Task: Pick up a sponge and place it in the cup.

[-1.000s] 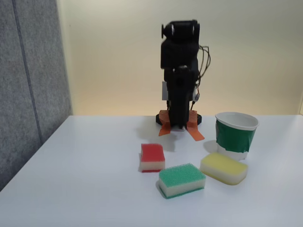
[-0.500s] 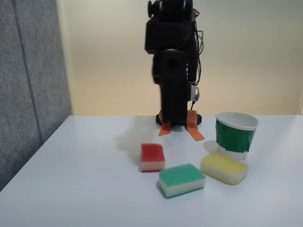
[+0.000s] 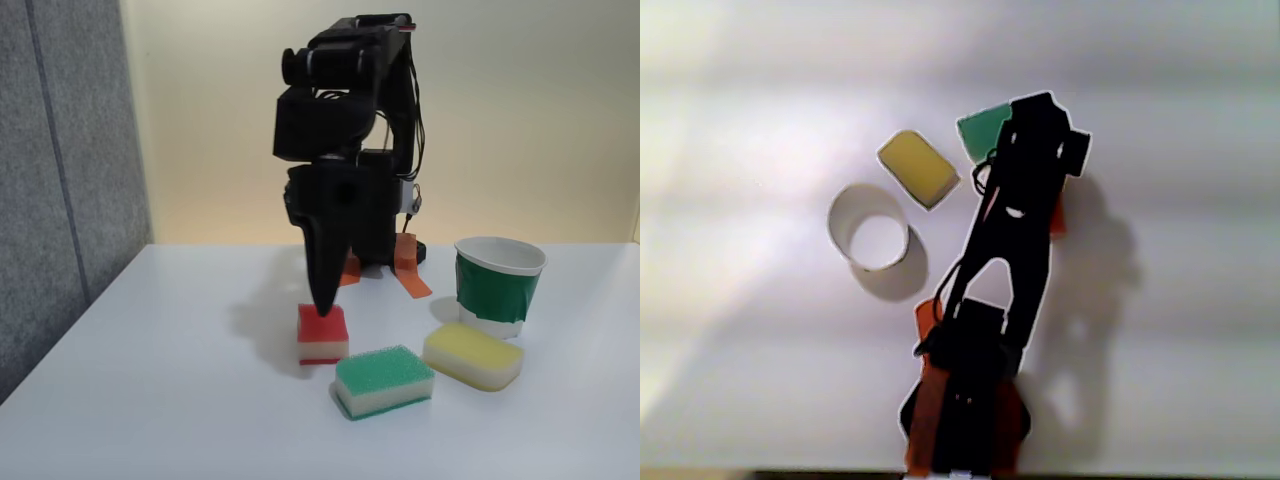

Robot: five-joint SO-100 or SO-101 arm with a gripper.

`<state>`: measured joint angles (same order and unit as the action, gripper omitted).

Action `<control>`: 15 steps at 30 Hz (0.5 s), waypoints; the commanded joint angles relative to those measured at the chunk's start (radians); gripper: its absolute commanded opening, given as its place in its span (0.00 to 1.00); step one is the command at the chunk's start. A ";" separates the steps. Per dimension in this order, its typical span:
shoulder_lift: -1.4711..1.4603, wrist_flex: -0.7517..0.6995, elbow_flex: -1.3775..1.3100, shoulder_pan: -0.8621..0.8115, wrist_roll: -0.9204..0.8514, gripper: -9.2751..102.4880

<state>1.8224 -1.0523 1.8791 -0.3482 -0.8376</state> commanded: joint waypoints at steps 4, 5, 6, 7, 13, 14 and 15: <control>0.078 -0.064 0.061 -0.015 -0.028 0.08; 0.100 -0.066 0.084 -0.015 -0.028 0.08; 0.121 -0.066 0.112 -0.015 -0.020 0.08; 0.147 -0.066 0.143 -0.014 -0.005 0.08; 0.273 -0.109 0.253 0.006 0.063 0.08; 0.279 -0.123 0.253 0.006 0.064 0.08; 0.281 -0.129 0.249 0.005 0.069 0.08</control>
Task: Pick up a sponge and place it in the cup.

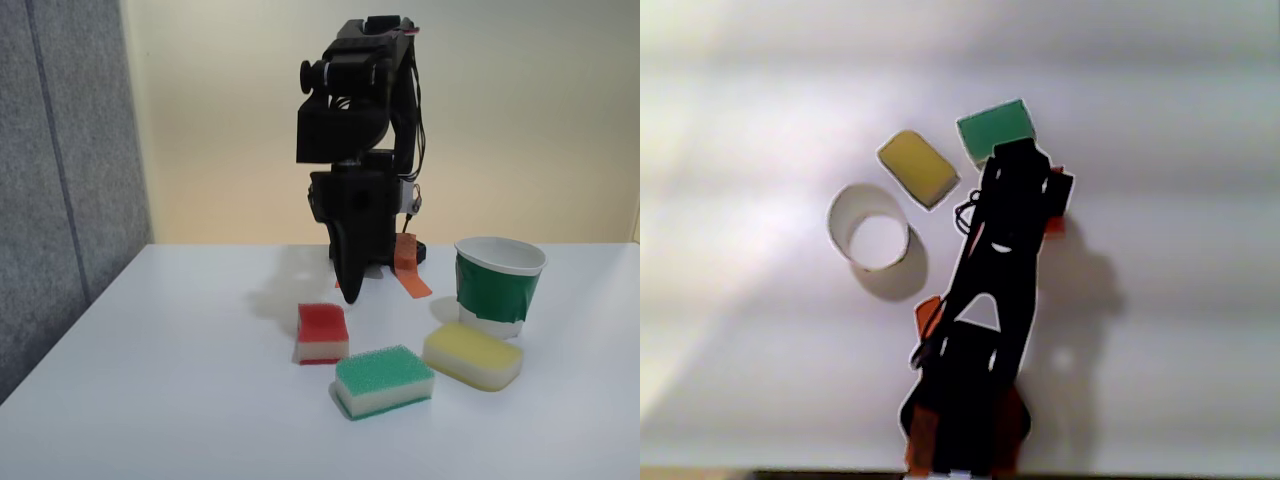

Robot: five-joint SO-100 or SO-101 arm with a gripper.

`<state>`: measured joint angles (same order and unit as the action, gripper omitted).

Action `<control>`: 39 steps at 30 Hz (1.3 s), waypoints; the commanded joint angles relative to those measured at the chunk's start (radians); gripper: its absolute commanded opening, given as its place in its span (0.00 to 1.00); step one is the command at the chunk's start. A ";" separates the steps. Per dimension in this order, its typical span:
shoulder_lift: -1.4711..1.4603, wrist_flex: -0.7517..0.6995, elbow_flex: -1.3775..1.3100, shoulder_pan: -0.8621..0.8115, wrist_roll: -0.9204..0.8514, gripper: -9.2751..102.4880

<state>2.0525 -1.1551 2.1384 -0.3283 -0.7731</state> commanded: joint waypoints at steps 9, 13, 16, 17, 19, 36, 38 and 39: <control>-0.017 0.092 -0.072 -0.018 0.017 0.28; -0.060 0.156 -0.101 -0.018 -0.005 0.39; -0.098 0.190 -0.132 -0.018 -0.051 0.45; -0.107 0.202 -0.137 -0.018 -0.055 0.46; -0.121 0.219 -0.138 -0.020 -0.052 0.46; -0.121 0.334 0.029 -0.026 0.012 0.52; -0.117 0.348 0.049 -0.026 0.017 0.52; -0.115 0.353 0.057 -0.026 0.020 0.52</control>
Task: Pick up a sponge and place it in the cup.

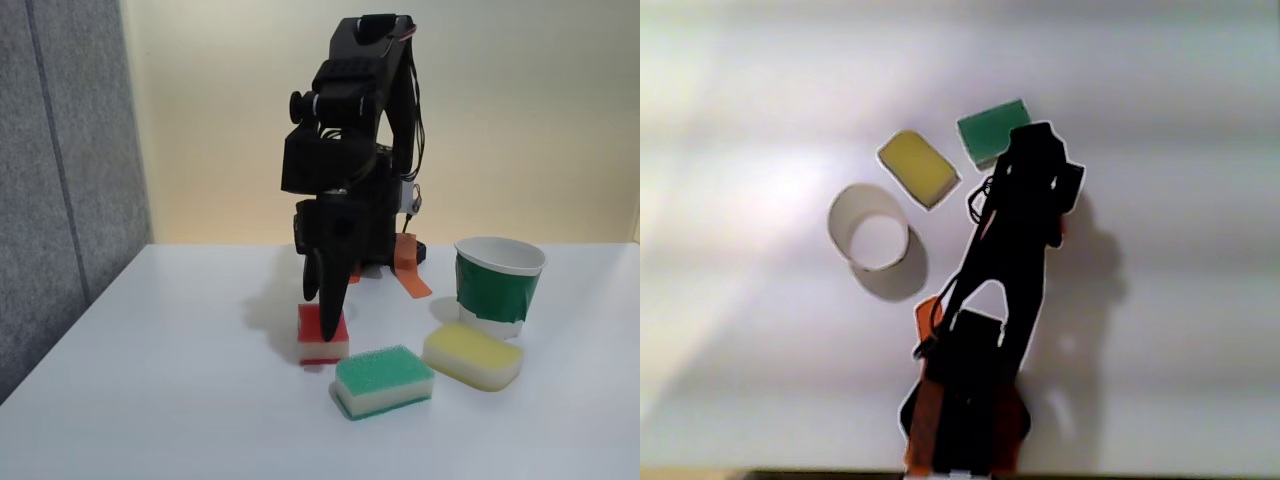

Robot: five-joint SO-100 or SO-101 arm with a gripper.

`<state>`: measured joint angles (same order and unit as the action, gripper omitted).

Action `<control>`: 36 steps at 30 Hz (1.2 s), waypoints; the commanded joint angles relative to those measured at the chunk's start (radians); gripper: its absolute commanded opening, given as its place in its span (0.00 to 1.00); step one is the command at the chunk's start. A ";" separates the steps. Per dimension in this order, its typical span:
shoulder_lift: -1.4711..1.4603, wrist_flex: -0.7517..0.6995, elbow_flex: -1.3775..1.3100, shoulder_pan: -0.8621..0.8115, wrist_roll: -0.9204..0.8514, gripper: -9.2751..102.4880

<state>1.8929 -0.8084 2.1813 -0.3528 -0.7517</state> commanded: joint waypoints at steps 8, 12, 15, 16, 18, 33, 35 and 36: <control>0.014 0.011 0.057 -0.014 0.014 0.50; -0.038 0.014 0.055 -0.025 0.026 0.45; -0.112 0.015 0.037 -0.032 0.031 0.41; -0.135 0.017 0.031 -0.034 0.031 0.38; -0.161 0.020 0.026 -0.038 0.034 0.29; -0.035 -0.120 0.034 -0.061 0.104 0.08; 0.031 -0.196 0.011 -0.058 0.106 0.08; 0.069 -0.239 -0.002 -0.055 0.110 0.08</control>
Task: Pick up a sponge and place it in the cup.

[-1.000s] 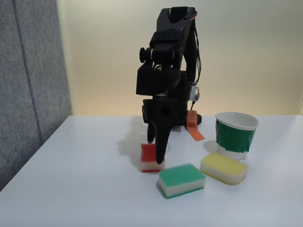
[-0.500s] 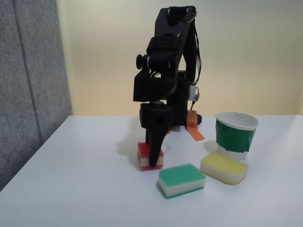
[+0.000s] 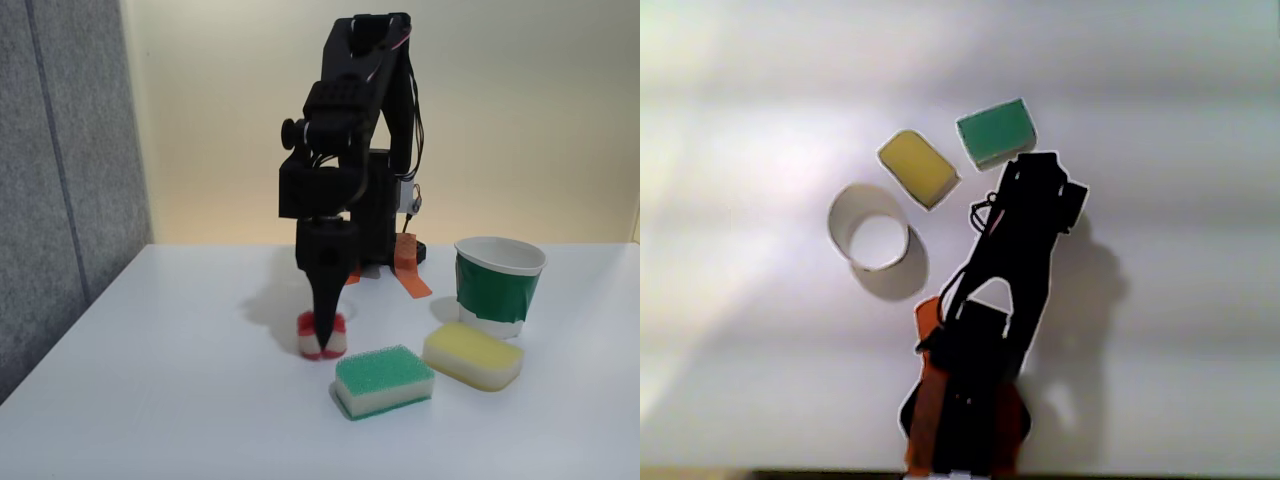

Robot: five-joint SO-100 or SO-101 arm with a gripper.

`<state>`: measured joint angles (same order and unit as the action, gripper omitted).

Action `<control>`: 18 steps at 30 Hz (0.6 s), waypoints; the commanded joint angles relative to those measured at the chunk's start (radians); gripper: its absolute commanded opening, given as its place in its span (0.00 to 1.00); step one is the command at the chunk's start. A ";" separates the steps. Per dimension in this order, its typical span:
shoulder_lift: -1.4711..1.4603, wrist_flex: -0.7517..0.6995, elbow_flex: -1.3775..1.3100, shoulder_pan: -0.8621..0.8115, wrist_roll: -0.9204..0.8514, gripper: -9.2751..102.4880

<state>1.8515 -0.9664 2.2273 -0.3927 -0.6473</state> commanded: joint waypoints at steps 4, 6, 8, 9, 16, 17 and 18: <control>0.299 -0.198 -0.066 0.026 0.060 0.08; 0.393 -0.229 -0.067 0.071 0.118 0.08; 0.480 -0.241 -0.069 0.126 0.179 0.08; 0.522 -0.242 -0.069 0.160 0.213 0.08; 0.684 -0.241 -0.072 0.445 0.456 0.08; 0.687 -0.241 -0.077 0.483 0.486 0.08; 0.692 -0.235 -0.080 0.517 0.512 0.08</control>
<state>2.5065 -1.2011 2.1905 0.0414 -0.1795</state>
